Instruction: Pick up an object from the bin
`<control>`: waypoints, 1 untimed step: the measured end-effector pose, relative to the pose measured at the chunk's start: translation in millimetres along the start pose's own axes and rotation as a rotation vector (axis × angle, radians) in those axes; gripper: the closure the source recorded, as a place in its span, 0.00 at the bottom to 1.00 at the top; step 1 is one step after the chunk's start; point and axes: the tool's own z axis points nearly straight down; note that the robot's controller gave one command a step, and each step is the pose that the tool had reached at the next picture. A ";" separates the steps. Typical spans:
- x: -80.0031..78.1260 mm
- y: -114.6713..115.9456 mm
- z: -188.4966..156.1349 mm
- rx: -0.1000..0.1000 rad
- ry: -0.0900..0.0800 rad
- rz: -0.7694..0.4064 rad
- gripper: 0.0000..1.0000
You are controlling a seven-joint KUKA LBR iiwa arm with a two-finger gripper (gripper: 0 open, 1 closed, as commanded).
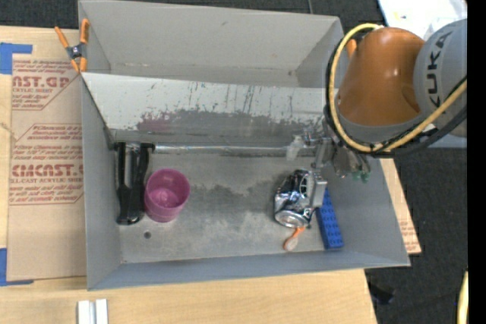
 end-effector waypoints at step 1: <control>-1.6 0.1 -4.7 0.001 -0.008 -0.001 0.00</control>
Offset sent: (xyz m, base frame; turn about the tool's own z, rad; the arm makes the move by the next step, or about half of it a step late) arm 0.0036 -0.0558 -0.1158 -0.3303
